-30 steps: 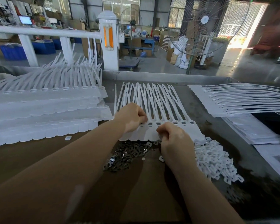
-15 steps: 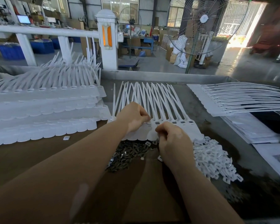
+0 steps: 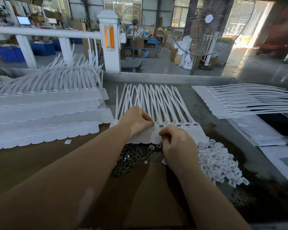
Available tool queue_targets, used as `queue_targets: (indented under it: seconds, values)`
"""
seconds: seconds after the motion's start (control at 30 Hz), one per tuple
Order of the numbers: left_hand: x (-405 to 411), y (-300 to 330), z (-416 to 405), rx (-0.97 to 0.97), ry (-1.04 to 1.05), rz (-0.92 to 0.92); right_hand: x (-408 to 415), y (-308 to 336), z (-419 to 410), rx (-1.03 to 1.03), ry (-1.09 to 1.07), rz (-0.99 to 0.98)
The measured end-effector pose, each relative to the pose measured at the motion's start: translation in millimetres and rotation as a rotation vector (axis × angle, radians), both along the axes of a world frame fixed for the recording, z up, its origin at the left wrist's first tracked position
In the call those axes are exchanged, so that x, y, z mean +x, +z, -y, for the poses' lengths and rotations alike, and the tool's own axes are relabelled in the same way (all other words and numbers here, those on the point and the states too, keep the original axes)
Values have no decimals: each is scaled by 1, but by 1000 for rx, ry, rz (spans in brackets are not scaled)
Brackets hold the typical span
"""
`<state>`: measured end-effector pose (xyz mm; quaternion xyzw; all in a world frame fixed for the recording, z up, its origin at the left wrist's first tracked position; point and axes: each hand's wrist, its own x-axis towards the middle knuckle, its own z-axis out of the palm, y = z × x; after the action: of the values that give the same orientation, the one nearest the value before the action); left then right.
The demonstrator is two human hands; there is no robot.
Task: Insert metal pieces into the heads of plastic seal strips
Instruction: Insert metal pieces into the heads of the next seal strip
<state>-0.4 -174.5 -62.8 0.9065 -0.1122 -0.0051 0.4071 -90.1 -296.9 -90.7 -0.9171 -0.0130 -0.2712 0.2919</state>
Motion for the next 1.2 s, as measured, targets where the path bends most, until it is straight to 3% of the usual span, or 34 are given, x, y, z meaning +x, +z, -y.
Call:
queue_targets:
  seconds: [0.3, 0.43, 0.53, 0.77, 1.03, 1.2]
  values:
    - [3, 7, 4, -19, 14, -126, 0, 0, 0, -32, -18, -13]
    - [1, 7, 2, 7, -5, -107, -1, 0, 1, -12, -30, 2]
    - [0, 10, -7, -82, 12, -89, -1, 1, 1, 27, -77, 31]
    - [-15, 2, -33, -56, 133, 149, -2, 2, 1, -66, -143, -23]
    - [-36, -13, -42, -8, 273, 310, -5, 2, 0, -25, -37, -21]
    - [-47, -11, -42, 81, 168, 459, -3, 0, 1, -36, -26, -15]
